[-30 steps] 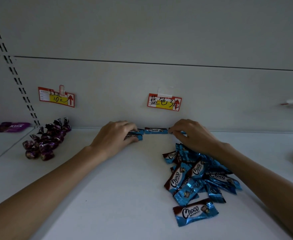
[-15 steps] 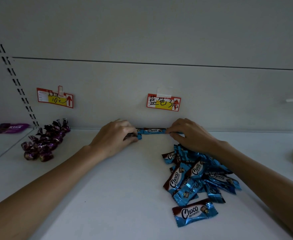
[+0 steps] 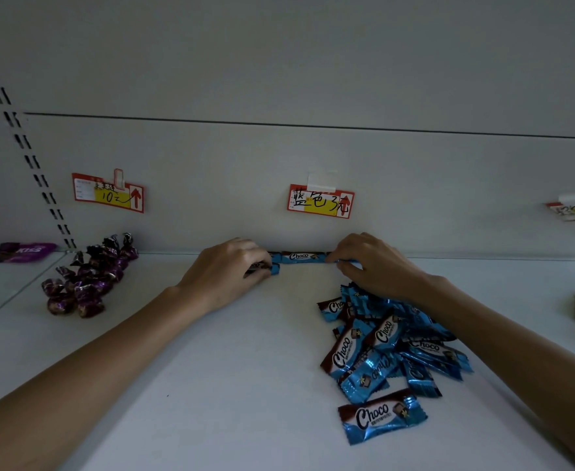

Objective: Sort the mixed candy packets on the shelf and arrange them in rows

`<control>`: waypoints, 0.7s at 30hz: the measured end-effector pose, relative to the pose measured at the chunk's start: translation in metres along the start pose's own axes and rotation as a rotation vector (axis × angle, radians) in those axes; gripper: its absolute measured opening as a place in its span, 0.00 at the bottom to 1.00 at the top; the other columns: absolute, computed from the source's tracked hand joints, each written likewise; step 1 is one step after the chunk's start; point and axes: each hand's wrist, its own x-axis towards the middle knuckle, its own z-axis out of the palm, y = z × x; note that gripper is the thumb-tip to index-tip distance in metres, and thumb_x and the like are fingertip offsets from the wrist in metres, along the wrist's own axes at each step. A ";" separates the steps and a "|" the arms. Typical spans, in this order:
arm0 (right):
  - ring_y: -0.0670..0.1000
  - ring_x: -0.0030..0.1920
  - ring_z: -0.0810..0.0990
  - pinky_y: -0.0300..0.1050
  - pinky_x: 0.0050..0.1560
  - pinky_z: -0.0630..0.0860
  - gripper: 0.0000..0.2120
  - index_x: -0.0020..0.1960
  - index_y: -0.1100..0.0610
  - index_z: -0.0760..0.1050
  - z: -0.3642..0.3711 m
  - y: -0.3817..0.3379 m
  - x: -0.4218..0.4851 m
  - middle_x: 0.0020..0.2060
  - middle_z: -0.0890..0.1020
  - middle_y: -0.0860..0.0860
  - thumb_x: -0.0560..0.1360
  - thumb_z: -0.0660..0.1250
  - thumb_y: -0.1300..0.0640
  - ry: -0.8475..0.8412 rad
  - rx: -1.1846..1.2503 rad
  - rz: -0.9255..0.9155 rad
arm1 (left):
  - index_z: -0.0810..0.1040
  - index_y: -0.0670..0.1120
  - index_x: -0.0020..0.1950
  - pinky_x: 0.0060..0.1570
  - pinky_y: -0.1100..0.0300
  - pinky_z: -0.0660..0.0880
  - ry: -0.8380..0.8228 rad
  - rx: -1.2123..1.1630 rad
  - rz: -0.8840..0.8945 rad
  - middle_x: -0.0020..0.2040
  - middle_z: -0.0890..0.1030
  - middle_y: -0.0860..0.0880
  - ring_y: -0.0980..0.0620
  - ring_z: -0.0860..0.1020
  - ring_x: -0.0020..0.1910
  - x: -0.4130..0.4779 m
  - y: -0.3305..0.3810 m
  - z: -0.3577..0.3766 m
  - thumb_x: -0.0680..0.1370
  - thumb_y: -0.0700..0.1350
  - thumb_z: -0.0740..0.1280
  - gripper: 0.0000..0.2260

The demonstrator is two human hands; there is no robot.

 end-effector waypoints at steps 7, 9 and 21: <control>0.48 0.49 0.78 0.38 0.50 0.75 0.11 0.56 0.56 0.79 -0.013 -0.002 -0.005 0.52 0.81 0.51 0.79 0.60 0.59 0.149 0.087 0.000 | 0.80 0.48 0.53 0.42 0.60 0.70 0.029 -0.084 -0.051 0.48 0.79 0.52 0.53 0.74 0.49 -0.002 0.013 -0.012 0.72 0.61 0.59 0.21; 0.44 0.44 0.79 0.29 0.44 0.73 0.09 0.53 0.56 0.81 -0.023 -0.003 -0.014 0.48 0.83 0.50 0.78 0.62 0.58 0.150 0.142 0.006 | 0.80 0.49 0.51 0.44 0.60 0.72 0.019 -0.168 -0.052 0.46 0.79 0.54 0.56 0.75 0.47 -0.006 0.028 -0.017 0.71 0.64 0.55 0.24; 0.40 0.46 0.77 0.23 0.43 0.70 0.12 0.56 0.51 0.79 -0.045 0.001 -0.079 0.48 0.81 0.44 0.73 0.69 0.61 -0.146 0.206 0.122 | 0.78 0.47 0.57 0.41 0.72 0.67 -0.213 -0.322 -0.061 0.51 0.77 0.52 0.59 0.72 0.45 -0.005 0.093 0.000 0.75 0.46 0.69 0.11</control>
